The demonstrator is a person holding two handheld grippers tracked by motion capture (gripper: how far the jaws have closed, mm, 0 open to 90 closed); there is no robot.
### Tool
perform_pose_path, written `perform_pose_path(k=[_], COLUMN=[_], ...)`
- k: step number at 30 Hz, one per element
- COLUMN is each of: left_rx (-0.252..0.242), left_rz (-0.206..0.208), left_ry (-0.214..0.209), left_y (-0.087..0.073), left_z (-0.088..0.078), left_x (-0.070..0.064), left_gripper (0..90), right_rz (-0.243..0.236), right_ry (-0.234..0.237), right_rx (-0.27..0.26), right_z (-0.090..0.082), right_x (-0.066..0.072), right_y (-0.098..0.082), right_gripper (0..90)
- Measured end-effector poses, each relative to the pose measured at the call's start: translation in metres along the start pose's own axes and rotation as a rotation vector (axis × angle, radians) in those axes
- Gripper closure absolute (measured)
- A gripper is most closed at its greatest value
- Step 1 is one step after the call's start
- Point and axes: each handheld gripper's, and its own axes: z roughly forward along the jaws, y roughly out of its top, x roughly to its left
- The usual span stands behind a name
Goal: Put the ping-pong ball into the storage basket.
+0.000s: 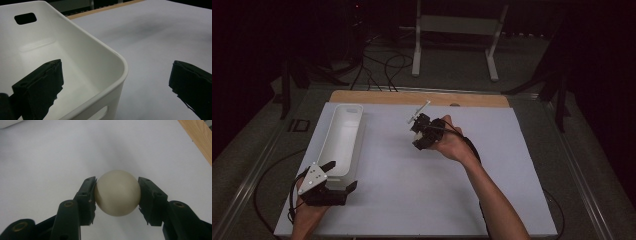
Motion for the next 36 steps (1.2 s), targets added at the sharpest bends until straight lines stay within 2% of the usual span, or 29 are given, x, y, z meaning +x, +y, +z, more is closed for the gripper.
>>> perform_pose_path(k=[36], left_rx=[0.003], left_rz=[0.006], left_ry=[0.005], left_y=[0.000], left_z=[0.000], left_x=[-0.001], left_gripper=[0.1], right_rz=[-0.027], right_ry=[-0.008], right_rx=[-0.010], right_z=[-0.008], right_x=[0.007], right_y=[0.019], right_gripper=[50.2])
